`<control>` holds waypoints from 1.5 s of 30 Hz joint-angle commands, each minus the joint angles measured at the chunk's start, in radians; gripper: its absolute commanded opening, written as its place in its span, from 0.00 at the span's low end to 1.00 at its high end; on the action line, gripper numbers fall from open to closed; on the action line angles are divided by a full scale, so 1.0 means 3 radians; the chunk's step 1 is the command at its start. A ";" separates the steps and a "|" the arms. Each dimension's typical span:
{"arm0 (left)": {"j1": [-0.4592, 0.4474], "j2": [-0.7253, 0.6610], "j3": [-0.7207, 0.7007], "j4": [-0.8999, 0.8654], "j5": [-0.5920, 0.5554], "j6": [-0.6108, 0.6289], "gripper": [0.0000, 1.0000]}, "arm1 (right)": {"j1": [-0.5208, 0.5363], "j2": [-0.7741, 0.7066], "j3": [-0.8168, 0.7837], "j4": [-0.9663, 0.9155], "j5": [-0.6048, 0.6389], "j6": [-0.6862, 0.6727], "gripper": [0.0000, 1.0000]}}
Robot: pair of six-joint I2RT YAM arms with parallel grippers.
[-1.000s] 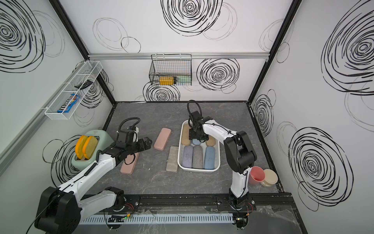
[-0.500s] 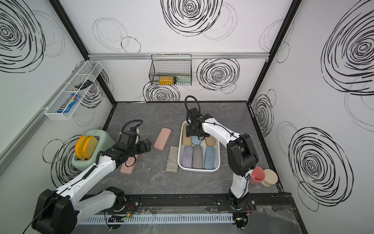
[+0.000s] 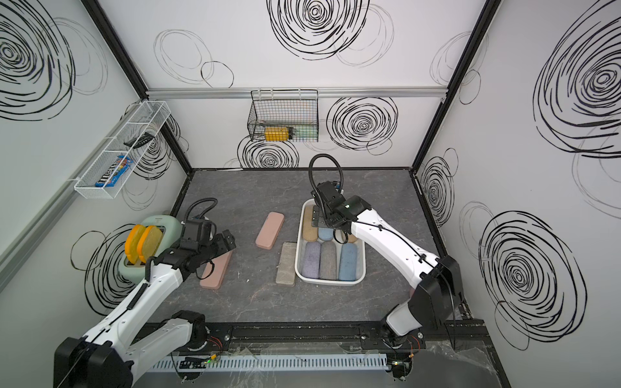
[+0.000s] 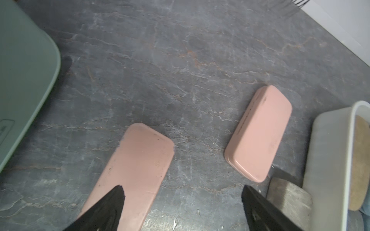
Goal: Put the glasses cases into the storage boxes
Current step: Pick up the glasses case at the center of the board.
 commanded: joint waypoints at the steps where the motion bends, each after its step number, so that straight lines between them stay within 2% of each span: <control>1: 0.0109 0.0118 0.0014 -0.0027 0.0246 -0.0056 0.96 | -0.0004 -0.0328 -0.0363 0.0355 -0.0177 -0.0043 0.97; 5: 0.0324 0.0252 0.0028 -0.0033 0.0284 0.0029 0.96 | -0.0004 -0.0746 -0.0841 0.0857 -0.0565 -0.0135 0.97; 8: 0.0455 0.0382 0.0042 -0.0013 0.0350 0.0062 0.96 | 0.0001 -0.0895 -0.1011 0.0985 -0.0701 -0.0130 0.98; 15: 0.0432 0.0659 0.0215 -0.0071 0.0170 0.0271 0.96 | 0.0011 -0.0937 -0.1125 0.0983 -0.0757 -0.0112 0.97; 18: 0.0182 0.0686 0.0318 0.0027 0.0148 0.0334 0.96 | 0.0006 -0.0971 -0.1161 0.1038 -0.0777 -0.0122 0.97; 21: -0.0279 0.0855 0.0560 0.0161 0.0115 0.0385 0.96 | 0.0008 -0.0962 -0.1150 0.1062 -0.0808 -0.0103 0.97; 25: -0.0946 0.1287 0.0983 0.0178 -0.0261 0.0478 0.96 | 0.0006 -0.0979 -0.1116 0.1002 -0.0808 -0.0066 0.97; 28: -0.1204 0.1622 0.1182 0.0216 -0.0428 0.0508 0.96 | -0.0017 -0.1006 -0.1044 0.0847 -0.0744 -0.0045 0.97; 32: -0.1269 0.1971 0.1347 0.0253 -0.0460 0.0515 0.96 | -0.0074 -0.1081 -0.1011 0.0696 -0.0772 -0.0011 0.97; 45: -0.1212 0.2534 0.1508 0.0419 -0.0313 0.0581 0.96 | -0.0156 -0.1374 -0.0980 0.0330 -0.0796 0.0089 0.97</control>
